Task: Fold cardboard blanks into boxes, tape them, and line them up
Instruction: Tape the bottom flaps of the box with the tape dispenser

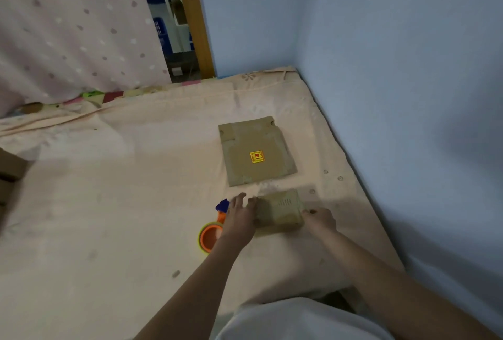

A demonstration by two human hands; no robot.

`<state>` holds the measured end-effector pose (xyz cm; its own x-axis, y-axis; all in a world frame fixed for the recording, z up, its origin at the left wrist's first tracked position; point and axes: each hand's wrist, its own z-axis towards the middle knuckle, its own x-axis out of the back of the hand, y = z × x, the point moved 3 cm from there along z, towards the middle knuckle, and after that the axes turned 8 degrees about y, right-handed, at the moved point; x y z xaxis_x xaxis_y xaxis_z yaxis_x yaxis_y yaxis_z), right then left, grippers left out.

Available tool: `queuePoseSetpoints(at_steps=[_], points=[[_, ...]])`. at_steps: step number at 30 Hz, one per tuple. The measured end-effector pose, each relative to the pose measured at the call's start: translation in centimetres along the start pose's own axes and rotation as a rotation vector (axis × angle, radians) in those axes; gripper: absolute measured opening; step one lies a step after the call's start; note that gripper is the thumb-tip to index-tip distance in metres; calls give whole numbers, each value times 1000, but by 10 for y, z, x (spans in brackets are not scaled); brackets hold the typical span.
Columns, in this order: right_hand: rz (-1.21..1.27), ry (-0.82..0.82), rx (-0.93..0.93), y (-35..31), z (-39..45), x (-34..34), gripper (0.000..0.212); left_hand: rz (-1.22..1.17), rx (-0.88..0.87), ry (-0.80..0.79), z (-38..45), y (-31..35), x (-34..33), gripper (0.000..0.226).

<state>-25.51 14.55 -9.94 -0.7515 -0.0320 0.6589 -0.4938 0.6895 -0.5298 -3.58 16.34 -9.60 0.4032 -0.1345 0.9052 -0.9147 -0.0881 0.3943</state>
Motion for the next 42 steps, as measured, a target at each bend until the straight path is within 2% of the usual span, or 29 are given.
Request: queuePoseSetpoints(at_steps=[1,3,5,8,10,12,15,18,24,30,33,36,38,40,42], points=[[89,-3,-91,11,-2,-4,40,21,-21,6,4,2,1,58],[337,-109,-290,27,-19,-14,37,40,-44,3,15,7,2,47],[479,-238,-361,33,-32,-24,35,47,-54,-7,26,14,5,38],[613,-301,-357,29,-34,-35,32,44,-85,-56,36,21,6,36],[683,-294,-337,23,-32,-39,29,19,-161,-116,36,26,3,53],[674,-280,-300,18,-29,-39,27,12,-202,-140,36,30,2,65],[606,-248,-204,15,-21,-39,23,35,-175,-147,38,31,3,67],[434,-181,-49,11,-10,-33,15,-4,-89,-148,31,30,3,68],[198,-241,191,-12,-7,-13,13,-417,132,-69,-5,28,-17,65],[158,-275,288,-4,-12,-8,27,-457,202,-31,-14,33,-25,70],[173,-256,319,1,-11,-9,29,-585,294,-34,-15,31,-27,73],[198,-238,288,4,-13,-13,29,-773,479,-47,-19,28,-32,61],[223,-216,243,6,-13,-15,29,-812,561,-55,-17,24,-37,51],[342,-233,101,8,-10,-16,27,-869,616,-53,-14,23,-39,46],[479,-302,-96,6,-5,-16,35,-987,689,-69,-13,24,-34,35]])
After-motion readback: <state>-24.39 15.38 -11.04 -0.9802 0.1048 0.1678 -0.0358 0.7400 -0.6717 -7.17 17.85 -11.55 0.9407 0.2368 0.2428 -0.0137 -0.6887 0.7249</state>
